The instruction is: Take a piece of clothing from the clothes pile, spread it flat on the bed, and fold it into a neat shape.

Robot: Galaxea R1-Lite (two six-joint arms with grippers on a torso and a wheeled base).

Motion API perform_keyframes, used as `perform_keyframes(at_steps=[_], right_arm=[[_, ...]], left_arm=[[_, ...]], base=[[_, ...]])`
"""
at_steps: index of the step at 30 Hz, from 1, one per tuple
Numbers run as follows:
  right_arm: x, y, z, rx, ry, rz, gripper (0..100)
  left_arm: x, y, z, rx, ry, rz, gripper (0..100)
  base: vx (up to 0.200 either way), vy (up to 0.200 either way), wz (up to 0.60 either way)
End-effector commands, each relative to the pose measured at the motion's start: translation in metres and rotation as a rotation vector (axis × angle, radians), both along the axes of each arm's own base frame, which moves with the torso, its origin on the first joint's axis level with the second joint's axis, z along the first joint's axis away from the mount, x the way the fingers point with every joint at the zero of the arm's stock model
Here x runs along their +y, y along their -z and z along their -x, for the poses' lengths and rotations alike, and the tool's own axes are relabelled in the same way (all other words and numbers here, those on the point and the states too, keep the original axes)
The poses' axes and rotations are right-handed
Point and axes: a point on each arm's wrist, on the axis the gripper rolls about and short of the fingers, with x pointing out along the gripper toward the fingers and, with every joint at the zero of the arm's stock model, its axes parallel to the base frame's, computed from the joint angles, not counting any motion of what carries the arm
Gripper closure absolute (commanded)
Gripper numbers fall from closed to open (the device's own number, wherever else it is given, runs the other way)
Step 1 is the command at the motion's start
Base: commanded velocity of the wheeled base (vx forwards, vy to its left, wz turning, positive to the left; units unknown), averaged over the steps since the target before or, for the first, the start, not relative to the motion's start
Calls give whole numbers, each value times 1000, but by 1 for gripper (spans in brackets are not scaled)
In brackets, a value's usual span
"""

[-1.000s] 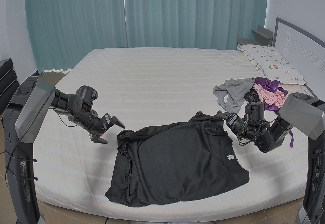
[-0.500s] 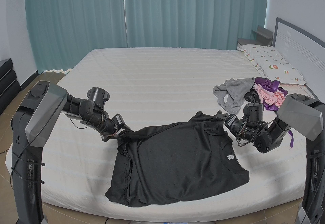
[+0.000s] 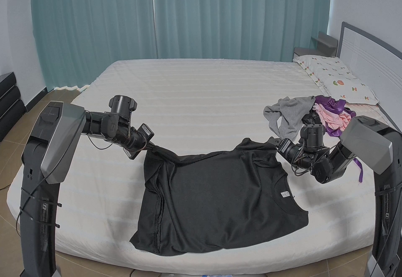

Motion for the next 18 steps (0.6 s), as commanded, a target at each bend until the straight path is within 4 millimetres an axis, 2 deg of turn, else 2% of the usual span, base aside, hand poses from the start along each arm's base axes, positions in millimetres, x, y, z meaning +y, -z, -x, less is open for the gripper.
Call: perform_keyframes(at_steps=[1,3,9,10,16,18], right_arm=[[1,24,-30,41,-6,18,0],[3,25,-34,42,-8,18,0],[10,49,-53,103,-5,30,0],[10,51,-54,103,-5,30,100],[1,43,-72,78,53,35,100],[-9,25,-86,5,123,11,100]], left_arm=[[9,-3,-14,-48,-86,-15,100],[10,-4,-15,-52,-94,-17,100],[16,-9,-16,-65,-108,-18,100],[16,-9,-16,-65,-107,-17,100],[16,-10,-17,-73,-107,-18,100],[15,-14,-19,-92,-120,-25,100]], base=[[0,0,0],[0,0,0],[0,0,0],[0,0,0],[0,0,0],[0,0,0]])
